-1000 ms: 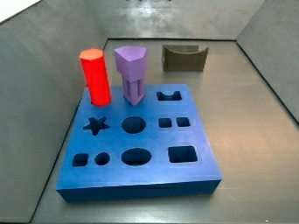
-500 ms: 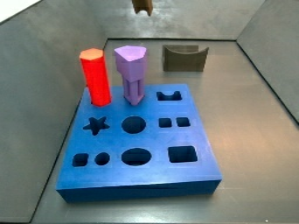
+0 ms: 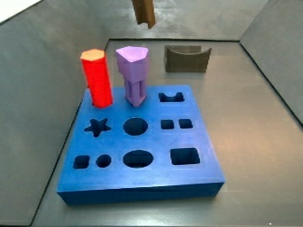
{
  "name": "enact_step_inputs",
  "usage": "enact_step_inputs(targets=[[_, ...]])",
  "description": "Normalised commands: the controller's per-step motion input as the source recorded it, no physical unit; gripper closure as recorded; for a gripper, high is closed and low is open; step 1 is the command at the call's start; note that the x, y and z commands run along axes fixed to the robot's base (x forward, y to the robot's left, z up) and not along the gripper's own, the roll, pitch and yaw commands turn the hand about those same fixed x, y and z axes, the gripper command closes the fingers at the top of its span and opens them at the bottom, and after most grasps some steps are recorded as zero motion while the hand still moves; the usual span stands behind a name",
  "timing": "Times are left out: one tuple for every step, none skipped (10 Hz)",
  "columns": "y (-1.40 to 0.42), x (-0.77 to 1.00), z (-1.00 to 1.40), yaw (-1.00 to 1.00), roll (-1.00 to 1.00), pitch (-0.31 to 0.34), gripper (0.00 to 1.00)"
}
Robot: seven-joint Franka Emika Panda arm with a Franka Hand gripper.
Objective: Pick up the arch object. Move up. Place the arch object on the fixture. Regrasp the arch object. Rotate the arch object. Move to above the board. Insert the arch object.
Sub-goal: Rotate the arch object.
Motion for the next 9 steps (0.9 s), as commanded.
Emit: enact_step_inputs(targets=[[0.02, -0.06, 0.09, -0.96, -1.0, 0.449, 1.0], [0.01, -0.04, 0.09, -0.78, -0.85, 0.439, 1.0], [0.01, 0.01, 0.07, -0.45, -0.55, 0.328, 1.0], [0.01, 0.03, 0.03, -0.28, -0.37, 0.236, 1.0], [0.01, 0.03, 0.01, -0.16, -0.25, 0.16, 1.0], [0.05, -0.11, 0.0, -1.0, -0.03, 0.017, 1.0], [0.05, -0.12, 0.01, -1.0, -0.02, 0.009, 1.0], [0.04, -0.1, 0.02, -1.0, -0.02, 0.007, 1.0], [0.02, -0.07, 0.02, -1.0, -0.03, 0.007, 1.0]])
